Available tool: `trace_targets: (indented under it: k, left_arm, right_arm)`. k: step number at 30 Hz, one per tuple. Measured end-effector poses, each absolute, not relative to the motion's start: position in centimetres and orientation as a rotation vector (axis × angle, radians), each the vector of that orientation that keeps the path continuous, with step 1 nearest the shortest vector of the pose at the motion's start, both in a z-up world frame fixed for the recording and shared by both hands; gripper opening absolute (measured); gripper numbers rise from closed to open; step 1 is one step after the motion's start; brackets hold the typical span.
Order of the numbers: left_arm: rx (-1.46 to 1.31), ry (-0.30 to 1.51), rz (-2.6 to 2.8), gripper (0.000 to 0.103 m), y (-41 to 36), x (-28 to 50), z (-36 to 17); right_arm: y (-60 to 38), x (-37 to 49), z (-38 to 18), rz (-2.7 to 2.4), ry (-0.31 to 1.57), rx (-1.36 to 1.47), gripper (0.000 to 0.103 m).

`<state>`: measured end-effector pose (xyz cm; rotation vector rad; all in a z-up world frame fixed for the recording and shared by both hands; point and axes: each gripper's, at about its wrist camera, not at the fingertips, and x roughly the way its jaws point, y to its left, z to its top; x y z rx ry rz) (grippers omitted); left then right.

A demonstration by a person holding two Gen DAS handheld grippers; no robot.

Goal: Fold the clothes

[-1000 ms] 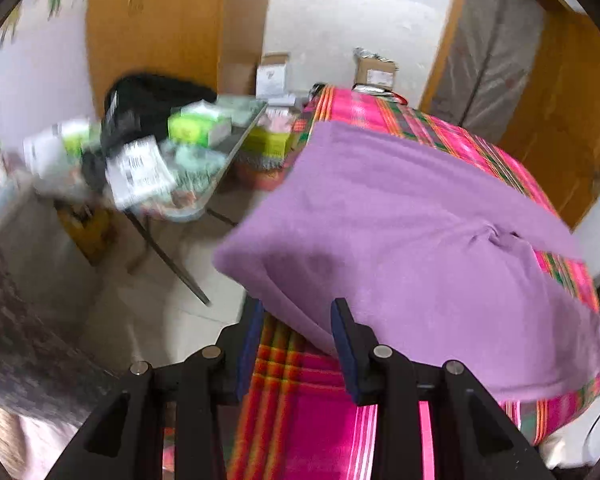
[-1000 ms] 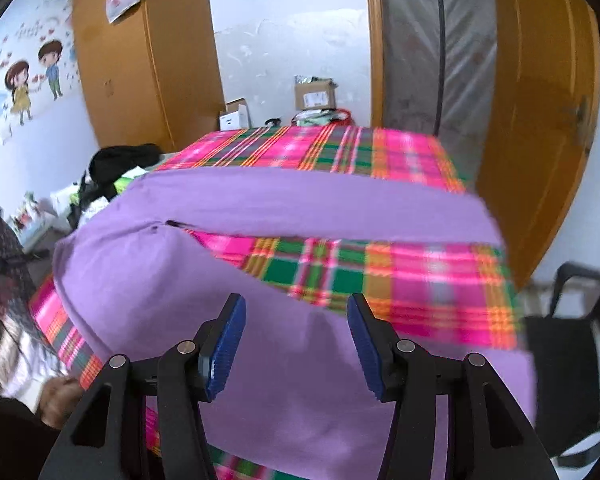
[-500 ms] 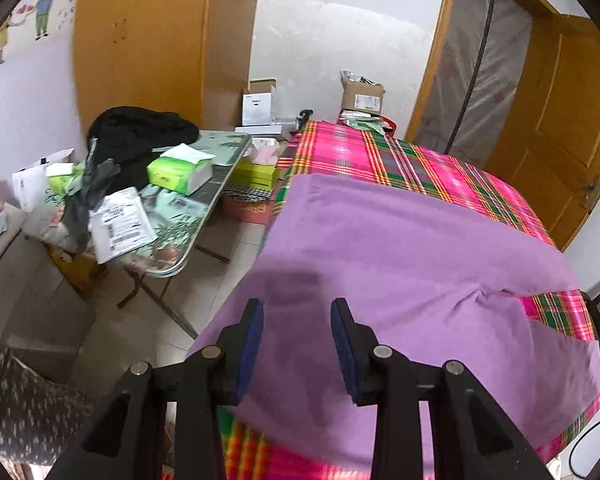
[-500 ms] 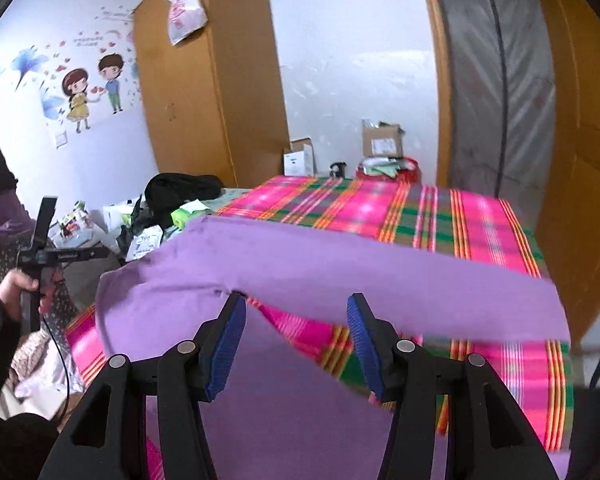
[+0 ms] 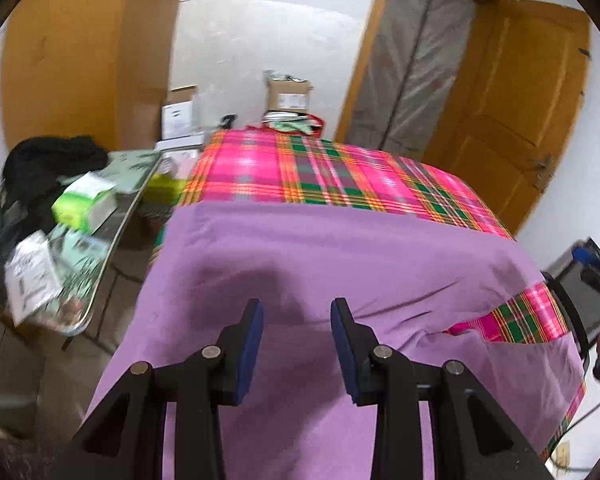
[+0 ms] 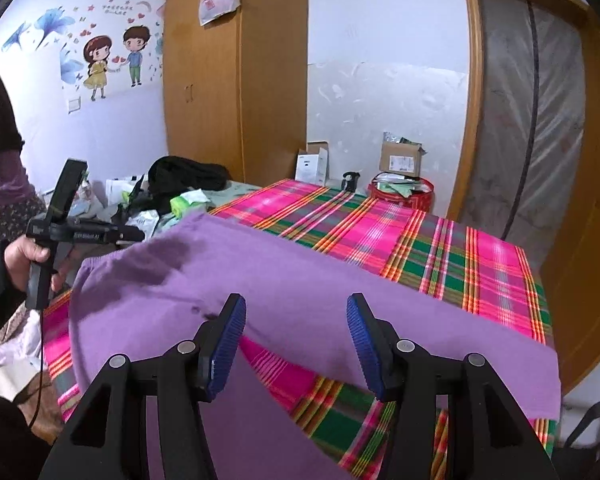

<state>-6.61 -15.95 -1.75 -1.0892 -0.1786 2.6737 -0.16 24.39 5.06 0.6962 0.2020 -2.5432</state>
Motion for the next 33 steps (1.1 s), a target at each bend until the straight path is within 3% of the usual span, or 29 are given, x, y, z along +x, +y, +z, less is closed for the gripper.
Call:
trace_targets:
  k: [3,5,15,33]
  left_arm:
    - [-1.075,-0.125,2.657,0.039,-15.5,-8.2,-1.7]
    - [-1.072,-0.103,2.650,0.047,-15.7,-9.1,-1.6]
    - [-1.170,-0.111,2.684,0.048,-19.9,-16.6,-2.2]
    - [-1.418,-0.139,2.615,0.048,-23.3,-27.0,-8.6]
  right_arm:
    - [24.6,-2.2,5.5,-2.547,0.201,0.708,0.055]
    - [24.5,-3.4,5.7,-2.534,0.215,0.719,0.055]
    - [21.4,-12.6,1.3,-2.370,0.474,0.920,0.055]
    - [20.8,-27.7,-6.7,-2.198,0.409,1.148,0.055]
